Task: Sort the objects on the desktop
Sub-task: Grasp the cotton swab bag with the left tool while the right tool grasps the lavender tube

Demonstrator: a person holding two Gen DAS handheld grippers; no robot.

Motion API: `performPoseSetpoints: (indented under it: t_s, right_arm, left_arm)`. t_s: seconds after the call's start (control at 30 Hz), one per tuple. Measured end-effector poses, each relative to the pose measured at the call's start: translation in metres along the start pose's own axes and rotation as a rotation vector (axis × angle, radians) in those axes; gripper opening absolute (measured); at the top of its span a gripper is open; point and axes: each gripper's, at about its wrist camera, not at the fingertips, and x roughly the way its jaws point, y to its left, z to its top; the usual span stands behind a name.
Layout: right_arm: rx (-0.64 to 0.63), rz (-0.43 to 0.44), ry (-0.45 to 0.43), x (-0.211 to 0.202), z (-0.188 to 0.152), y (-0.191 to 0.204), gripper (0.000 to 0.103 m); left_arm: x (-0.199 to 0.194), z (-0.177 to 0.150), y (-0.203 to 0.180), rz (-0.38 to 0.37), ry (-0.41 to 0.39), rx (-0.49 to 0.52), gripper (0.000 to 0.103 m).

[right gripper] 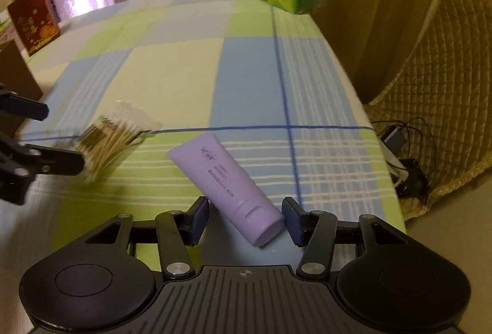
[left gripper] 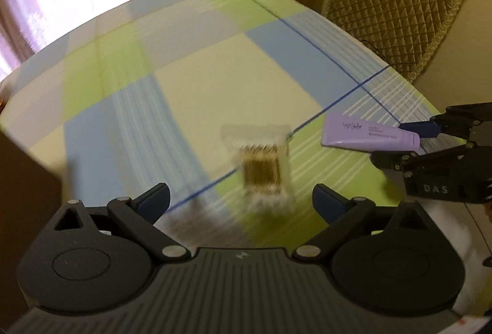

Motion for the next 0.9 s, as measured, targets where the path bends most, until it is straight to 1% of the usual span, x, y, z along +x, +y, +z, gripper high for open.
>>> performPoseSetpoints:
  t_s: [0.03,0.07,0.2,0.27,0.3,0.37,0.4,0.43,0.47,0.5,0.57,0.67,0.9]
  right_arm:
    - [0.005,0.007,0.000,-0.001,0.000,-0.003,0.050]
    - [0.011,0.015,0.000,-0.002,0.000,-0.005,0.050]
    - [0.018,0.054,-0.012,-0.005,-0.003,-0.013,0.050]
    - [0.007,0.069,-0.021,-0.007,-0.005,-0.016,0.050]
    - [-0.007,0.081,-0.026,-0.008,-0.006,-0.017,0.050]
    - [-0.045,0.103,-0.037,-0.009,-0.006,-0.018,0.051]
    - [-0.068,0.116,-0.043,-0.009,-0.007,-0.018,0.051]
    - [-0.094,0.129,-0.049,-0.009,-0.007,-0.017,0.051]
    - [-0.119,0.138,-0.053,-0.008,-0.007,-0.016,0.051]
    - [-0.144,0.144,-0.056,-0.007,-0.007,-0.015,0.051]
    - [-0.183,0.148,-0.061,-0.004,-0.006,-0.013,0.051]
    - [-0.209,0.171,-0.058,0.002,-0.002,-0.013,0.051]
    - [-0.303,0.204,-0.057,0.012,0.004,-0.007,0.051]
  left_arm:
    - [0.005,0.003,-0.002,-0.004,0.000,0.010,0.089]
    - [0.010,0.005,-0.004,-0.006,0.002,0.019,0.087]
    - [0.028,0.010,-0.009,-0.009,0.017,0.034,0.076]
    - [0.037,0.011,-0.010,-0.007,0.028,0.032,0.072]
    - [0.040,0.010,-0.009,-0.007,0.034,0.030,0.065]
    - [0.042,0.008,-0.008,-0.012,0.019,0.019,0.057]
    - [0.041,0.007,-0.008,-0.014,0.009,0.022,0.048]
    - [0.039,0.006,-0.008,-0.023,0.005,0.029,0.034]
    - [0.038,0.005,-0.007,-0.042,0.008,0.027,0.029]
    - [0.036,0.004,-0.005,-0.054,0.013,0.021,0.026]
    - [0.032,-0.001,-0.005,-0.050,0.018,0.028,0.023]
    - [0.024,-0.011,-0.002,-0.040,0.035,0.023,0.023]
    - [-0.003,-0.051,0.013,-0.013,0.077,-0.053,0.022]
